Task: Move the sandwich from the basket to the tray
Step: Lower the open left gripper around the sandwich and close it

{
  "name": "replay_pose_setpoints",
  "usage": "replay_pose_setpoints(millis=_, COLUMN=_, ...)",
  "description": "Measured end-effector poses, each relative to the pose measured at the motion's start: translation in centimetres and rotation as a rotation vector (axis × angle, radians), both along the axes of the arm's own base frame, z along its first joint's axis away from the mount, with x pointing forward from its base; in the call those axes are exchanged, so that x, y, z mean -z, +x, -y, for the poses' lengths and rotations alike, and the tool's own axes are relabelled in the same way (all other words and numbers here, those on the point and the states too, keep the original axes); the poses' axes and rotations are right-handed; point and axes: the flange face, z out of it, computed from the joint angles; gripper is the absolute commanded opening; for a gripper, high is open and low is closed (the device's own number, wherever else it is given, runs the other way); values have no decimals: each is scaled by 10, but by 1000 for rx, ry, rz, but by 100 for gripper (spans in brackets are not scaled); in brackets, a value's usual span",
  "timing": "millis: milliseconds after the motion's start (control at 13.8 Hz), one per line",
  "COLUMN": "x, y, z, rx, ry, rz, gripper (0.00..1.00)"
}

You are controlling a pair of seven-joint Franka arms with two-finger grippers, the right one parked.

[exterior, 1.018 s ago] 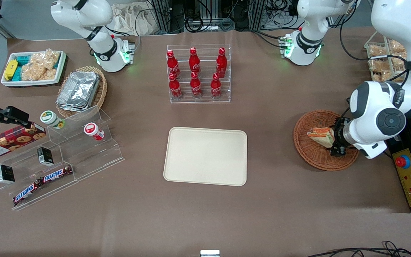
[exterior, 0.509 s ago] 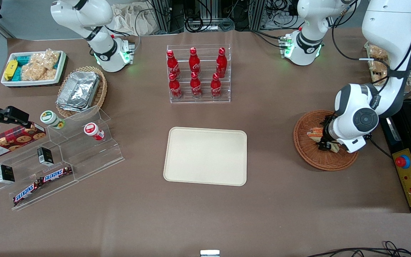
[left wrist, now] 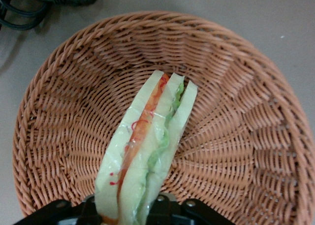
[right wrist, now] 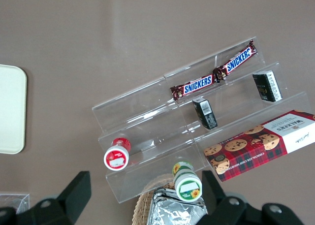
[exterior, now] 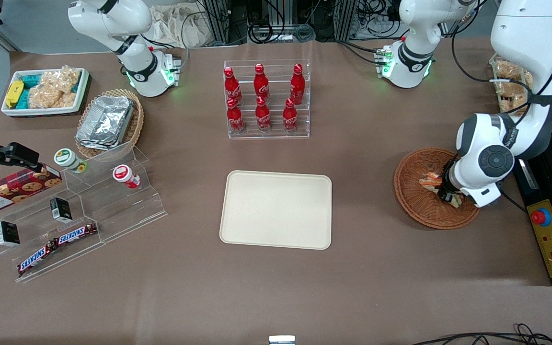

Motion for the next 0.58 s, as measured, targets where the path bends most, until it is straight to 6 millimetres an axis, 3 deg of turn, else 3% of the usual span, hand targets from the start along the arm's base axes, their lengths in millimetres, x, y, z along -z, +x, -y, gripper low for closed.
replay_pose_setpoints(millis=145, x=-14, y=11, z=0, rx=-1, ry=5, rz=17, gripper=0)
replay_pose_setpoints(millis=291, x=-43, y=26, z=3, rx=-5, ry=29, rz=-18, gripper=0)
replay_pose_setpoints(millis=436, x=-85, y=42, z=26, rx=24, ry=44, rz=-45, gripper=0)
replay_pose_setpoints(millis=582, x=-133, y=52, z=66, rx=79, ry=46, rz=-56, gripper=0)
